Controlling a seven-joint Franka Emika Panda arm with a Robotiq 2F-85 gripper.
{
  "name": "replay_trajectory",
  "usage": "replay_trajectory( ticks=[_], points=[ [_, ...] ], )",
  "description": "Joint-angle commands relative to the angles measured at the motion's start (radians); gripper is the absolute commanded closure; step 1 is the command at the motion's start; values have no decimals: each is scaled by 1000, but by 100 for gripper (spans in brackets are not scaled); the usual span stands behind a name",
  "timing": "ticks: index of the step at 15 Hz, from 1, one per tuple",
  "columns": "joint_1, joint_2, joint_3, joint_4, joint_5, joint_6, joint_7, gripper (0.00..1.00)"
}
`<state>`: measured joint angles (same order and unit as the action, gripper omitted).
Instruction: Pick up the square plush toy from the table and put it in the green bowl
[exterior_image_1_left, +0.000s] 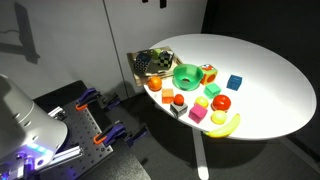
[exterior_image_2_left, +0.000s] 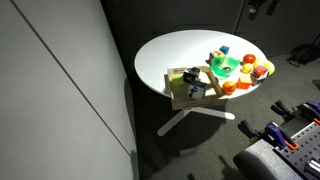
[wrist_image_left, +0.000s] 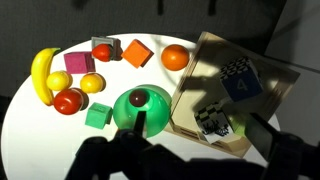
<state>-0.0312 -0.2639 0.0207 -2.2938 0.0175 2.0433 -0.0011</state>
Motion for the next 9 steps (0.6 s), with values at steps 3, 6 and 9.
replay_trajectory(
  ticks=[3,6,9],
  points=[
    [16,128,-23,141,-5,-60,-108,0],
    [15,114,-18,103,-2,-24,-82,0],
    [15,116,-18,98,-2,-24,-82,0]
  ],
)
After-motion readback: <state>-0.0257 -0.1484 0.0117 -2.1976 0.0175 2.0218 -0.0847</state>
